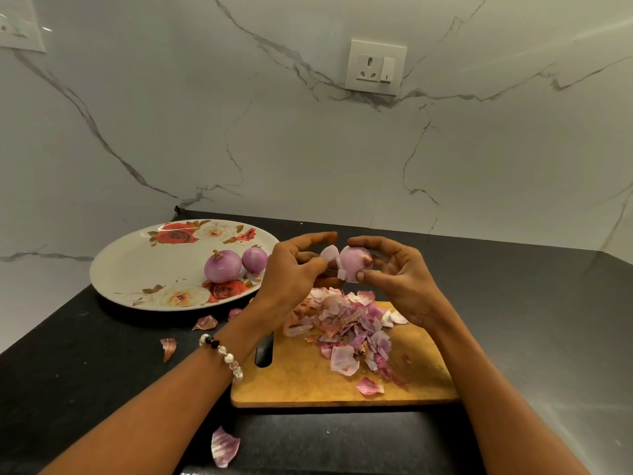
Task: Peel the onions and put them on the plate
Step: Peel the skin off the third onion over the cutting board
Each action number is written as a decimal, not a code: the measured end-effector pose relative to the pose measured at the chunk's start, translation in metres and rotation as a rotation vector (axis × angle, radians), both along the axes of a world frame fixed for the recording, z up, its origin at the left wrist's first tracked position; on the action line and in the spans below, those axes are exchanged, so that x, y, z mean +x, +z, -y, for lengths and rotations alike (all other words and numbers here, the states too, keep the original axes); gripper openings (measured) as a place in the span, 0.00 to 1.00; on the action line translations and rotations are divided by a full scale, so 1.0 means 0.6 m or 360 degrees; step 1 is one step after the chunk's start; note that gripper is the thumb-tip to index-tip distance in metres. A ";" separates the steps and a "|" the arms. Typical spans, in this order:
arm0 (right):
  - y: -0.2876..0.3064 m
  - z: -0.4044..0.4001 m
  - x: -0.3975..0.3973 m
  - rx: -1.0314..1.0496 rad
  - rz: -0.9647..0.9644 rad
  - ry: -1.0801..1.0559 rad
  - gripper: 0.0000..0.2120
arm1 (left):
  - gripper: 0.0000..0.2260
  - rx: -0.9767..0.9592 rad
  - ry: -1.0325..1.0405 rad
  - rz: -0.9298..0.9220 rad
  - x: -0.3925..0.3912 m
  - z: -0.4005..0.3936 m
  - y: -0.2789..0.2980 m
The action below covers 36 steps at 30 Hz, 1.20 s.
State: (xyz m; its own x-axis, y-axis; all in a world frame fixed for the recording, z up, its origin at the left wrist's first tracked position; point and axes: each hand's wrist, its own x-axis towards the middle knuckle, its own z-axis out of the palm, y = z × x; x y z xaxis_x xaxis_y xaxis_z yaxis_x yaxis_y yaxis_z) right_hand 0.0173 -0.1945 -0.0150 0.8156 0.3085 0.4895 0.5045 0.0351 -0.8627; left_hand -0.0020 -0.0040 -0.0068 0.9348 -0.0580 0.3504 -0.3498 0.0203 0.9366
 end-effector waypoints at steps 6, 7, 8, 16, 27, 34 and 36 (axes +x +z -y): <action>0.006 0.000 -0.002 -0.0115 0.0044 -0.0055 0.20 | 0.07 0.0010 -0.0044 -0.0008 0.005 -0.001 0.003; 0.006 0.000 -0.002 -0.0149 0.0063 -0.0064 0.20 | 0.09 0.0050 -0.0043 -0.0001 0.005 0.000 0.002; 0.007 0.000 -0.002 -0.0173 0.0085 -0.0065 0.19 | 0.12 0.0103 -0.0029 0.0006 0.006 0.000 0.001; 0.009 0.004 -0.006 -0.0076 0.0059 -0.0022 0.19 | 0.14 0.0089 -0.0054 -0.0050 0.009 -0.008 0.002; 0.004 -0.002 -0.002 0.0087 -0.0028 0.0028 0.18 | 0.11 0.0107 0.0138 -0.0010 0.018 -0.007 -0.011; 0.004 -0.002 0.001 0.0248 -0.0202 0.0112 0.18 | 0.11 -0.0008 -0.0028 -0.0047 0.016 0.002 -0.007; 0.004 -0.005 0.001 0.0217 -0.0226 0.0103 0.17 | 0.12 0.0019 -0.0008 -0.0057 0.016 0.001 -0.008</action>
